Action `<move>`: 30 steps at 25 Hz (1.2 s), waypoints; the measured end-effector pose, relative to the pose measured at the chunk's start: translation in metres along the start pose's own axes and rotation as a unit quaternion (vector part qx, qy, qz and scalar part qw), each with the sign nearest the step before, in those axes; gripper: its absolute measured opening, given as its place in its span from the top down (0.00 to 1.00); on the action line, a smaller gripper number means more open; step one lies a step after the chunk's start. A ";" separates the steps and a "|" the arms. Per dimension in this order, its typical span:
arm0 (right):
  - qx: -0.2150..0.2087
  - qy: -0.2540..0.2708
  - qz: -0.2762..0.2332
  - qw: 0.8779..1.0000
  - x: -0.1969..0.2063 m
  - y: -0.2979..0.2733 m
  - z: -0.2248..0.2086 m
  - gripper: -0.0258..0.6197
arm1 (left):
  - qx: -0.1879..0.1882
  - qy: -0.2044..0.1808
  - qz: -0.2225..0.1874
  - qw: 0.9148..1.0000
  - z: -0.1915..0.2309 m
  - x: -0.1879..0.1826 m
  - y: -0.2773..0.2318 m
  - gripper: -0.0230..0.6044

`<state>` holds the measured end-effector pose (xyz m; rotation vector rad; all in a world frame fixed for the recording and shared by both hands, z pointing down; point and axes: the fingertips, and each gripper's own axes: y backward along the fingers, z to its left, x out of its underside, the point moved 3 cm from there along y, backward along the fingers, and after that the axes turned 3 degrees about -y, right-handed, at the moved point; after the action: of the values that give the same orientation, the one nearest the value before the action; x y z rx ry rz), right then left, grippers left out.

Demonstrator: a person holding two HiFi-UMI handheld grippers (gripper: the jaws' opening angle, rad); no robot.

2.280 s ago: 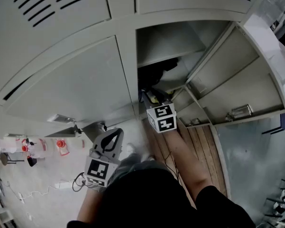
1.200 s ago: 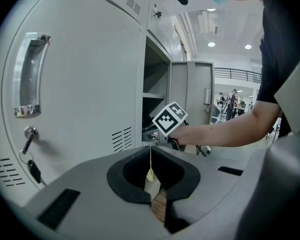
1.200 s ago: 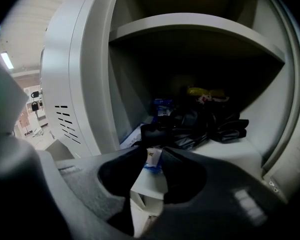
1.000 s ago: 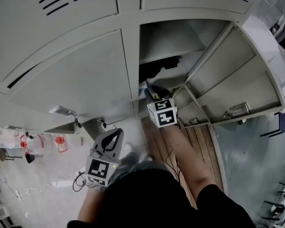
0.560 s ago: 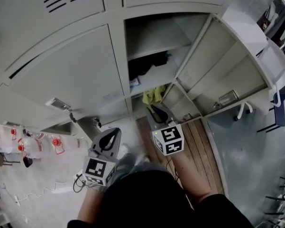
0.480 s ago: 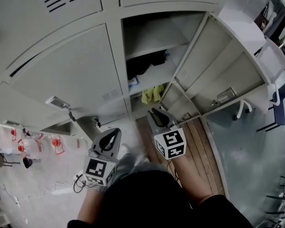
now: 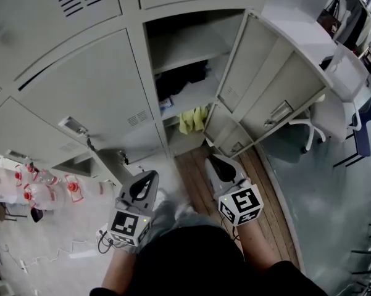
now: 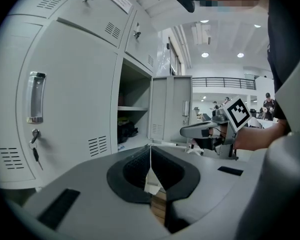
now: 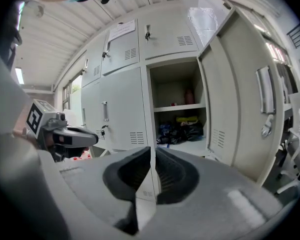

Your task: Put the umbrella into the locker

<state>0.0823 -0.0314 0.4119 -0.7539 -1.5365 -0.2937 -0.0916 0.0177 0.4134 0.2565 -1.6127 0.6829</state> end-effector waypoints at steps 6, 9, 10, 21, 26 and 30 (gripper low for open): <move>-0.008 0.007 -0.001 1.000 0.006 0.025 0.004 0.92 | -0.003 -0.003 -0.008 1.000 -0.017 -0.002 0.004 0.95; -0.010 0.005 0.001 1.000 0.011 0.033 0.003 0.92 | -0.003 -0.007 -0.010 1.000 -0.024 -0.003 0.004 0.95; -0.010 0.003 0.001 1.000 0.012 0.035 0.003 0.92 | -0.002 -0.008 -0.010 1.000 -0.026 -0.004 0.005 0.95; -0.007 0.004 -0.002 1.000 0.018 0.045 -0.003 0.92 | -0.013 -0.019 -0.012 1.000 -0.032 -0.007 0.006 0.95; -0.005 0.003 -0.001 1.000 0.023 0.047 -0.004 0.92 | -0.002 -0.026 -0.005 1.000 -0.037 -0.006 0.005 0.95; -0.003 0.002 0.000 1.000 0.025 0.049 -0.006 0.92 | -0.001 -0.027 -0.005 1.000 -0.041 -0.005 0.006 0.95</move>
<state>0.1187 0.0085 0.4237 -0.7580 -1.5323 -0.2999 -0.0600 0.0445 0.4076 0.2833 -1.6633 0.6717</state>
